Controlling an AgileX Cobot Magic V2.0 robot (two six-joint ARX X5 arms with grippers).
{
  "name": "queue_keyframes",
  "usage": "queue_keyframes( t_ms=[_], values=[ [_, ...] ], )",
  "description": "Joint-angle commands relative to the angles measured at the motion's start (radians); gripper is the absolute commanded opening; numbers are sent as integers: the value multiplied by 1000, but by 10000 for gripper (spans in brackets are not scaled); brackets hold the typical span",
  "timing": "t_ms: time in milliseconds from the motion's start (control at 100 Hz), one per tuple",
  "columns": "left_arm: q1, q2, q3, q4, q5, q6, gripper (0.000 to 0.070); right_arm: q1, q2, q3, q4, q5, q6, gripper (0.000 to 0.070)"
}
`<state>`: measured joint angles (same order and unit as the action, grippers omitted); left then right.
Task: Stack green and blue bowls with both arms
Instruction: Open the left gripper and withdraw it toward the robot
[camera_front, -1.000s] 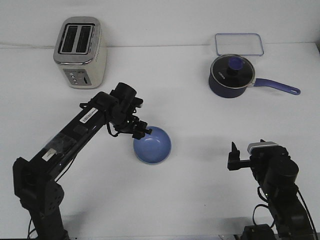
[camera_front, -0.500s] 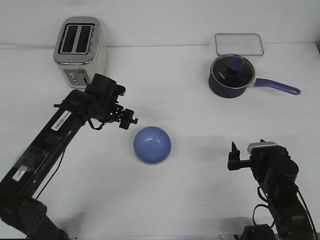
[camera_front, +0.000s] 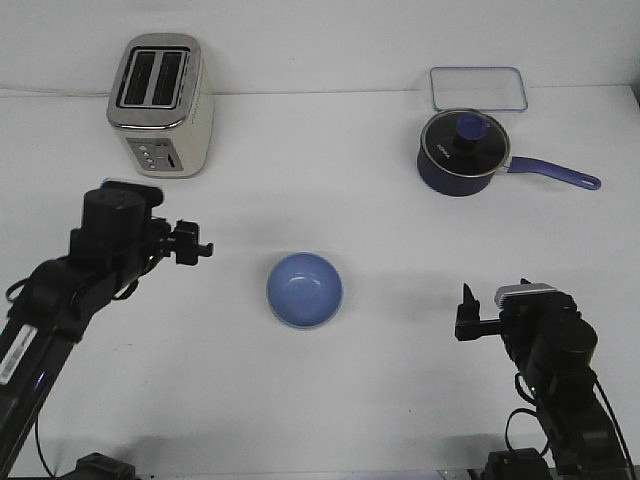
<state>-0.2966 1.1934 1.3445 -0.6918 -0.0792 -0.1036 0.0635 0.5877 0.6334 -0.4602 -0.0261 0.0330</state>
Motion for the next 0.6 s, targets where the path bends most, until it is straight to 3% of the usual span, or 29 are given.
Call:
queue_keyframes(
  t_ms=[0, 390, 590],
  values=[
    [23, -59, -71, 24, -8, -39, 433, 0, 2, 11, 11, 1, -4, 654],
    [77, -511, -565, 218, -7, -80, 432, 0, 2, 11, 11, 0, -4, 654],
    [77, -628, -629, 245, -7, -89, 431, 0, 2, 11, 11, 0, -4, 654]
  ],
)
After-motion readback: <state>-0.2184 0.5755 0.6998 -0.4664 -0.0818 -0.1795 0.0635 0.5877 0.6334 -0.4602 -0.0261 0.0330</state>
